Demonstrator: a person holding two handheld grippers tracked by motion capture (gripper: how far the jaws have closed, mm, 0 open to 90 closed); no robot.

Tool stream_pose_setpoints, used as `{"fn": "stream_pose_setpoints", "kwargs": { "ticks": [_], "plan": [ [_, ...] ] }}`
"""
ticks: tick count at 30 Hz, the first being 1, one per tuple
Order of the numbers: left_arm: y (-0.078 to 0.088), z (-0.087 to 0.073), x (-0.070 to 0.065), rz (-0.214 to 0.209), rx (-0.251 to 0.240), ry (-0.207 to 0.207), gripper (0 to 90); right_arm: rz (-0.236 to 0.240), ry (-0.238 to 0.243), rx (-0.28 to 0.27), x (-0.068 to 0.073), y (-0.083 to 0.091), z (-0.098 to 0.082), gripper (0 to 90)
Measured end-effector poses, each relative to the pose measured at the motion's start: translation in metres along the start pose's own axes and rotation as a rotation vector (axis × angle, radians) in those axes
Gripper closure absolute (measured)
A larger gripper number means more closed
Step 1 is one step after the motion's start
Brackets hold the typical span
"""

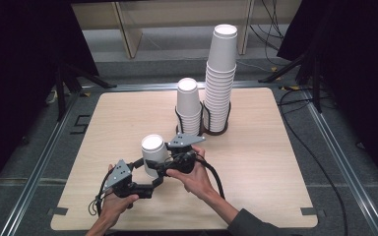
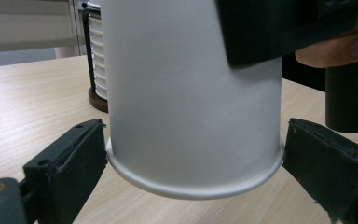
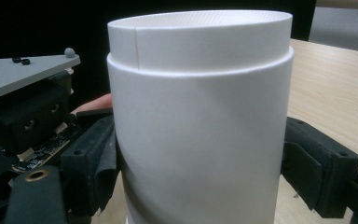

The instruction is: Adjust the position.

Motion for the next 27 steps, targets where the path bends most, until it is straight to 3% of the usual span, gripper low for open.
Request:
{"fn": "stream_pose_setpoints", "kwargs": {
  "ticks": [1,3,7,9,10,12,16,18,20,22,23,27],
  "plan": [
    [0.000,0.000,0.000,-0.001,-0.001,-0.005,4.0,0.023,-0.018,0.005,0.001,-0.001,-0.001,19.2],
    [0.000,0.000,0.000,0.009,0.004,0.010,2.6,0.016,-0.025,0.012,0.004,0.000,-0.001,19.2],
    [0.000,0.000,0.000,0.008,0.003,0.009,0.2,0.032,-0.002,-0.002,0.008,-0.002,-0.001,19.2],
    [0.000,0.000,0.000,0.005,0.002,0.006,0.0,0.047,-0.027,-0.005,0.011,-0.003,-0.002,19.2],
    [0.000,0.000,0.000,0.003,0.000,0.005,0.0,0.034,0.003,-0.008,0.011,-0.002,-0.001,19.2],
    [0.003,0.000,0.000,0.013,0.010,0.000,0.0,0.064,-0.011,-0.014,0.014,-0.003,-0.001,19.2],
    [0.003,0.000,0.000,0.012,0.021,-0.001,0.6,0.047,-0.001,-0.003,0.013,-0.001,0.000,19.2],
    [0.004,-0.001,0.000,0.013,0.029,-0.005,2.3,0.064,-0.032,0.001,0.015,-0.002,-0.001,18.5],
    [0.005,0.000,-0.001,0.017,0.042,-0.024,3.7,0.053,-0.004,0.026,0.013,-0.001,-0.001,17.9],
    [0.004,0.001,0.000,0.003,0.030,-0.043,5.2,0.065,-0.004,0.001,0.010,-0.002,0.000,17.1],
    [0.006,0.002,-0.001,0.019,0.059,-0.053,5.7,0.073,-0.015,0.019,0.011,-0.001,0.000,16.9],
    [0.006,0.002,-0.001,0.014,0.079,-0.074,7.6,0.088,-0.004,0.036,0.007,0.003,0.003,16.5]
  ]
}}
Point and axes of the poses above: each handheld gripper's, and its own axes: y roughly backward along the jaws, z roughly out of its top, x roughly to its left, the point moved 1 cm from there along -y, roughly forward along the jaws, and after that the axes turned 5 degrees about -z, right-handed, at the moved point
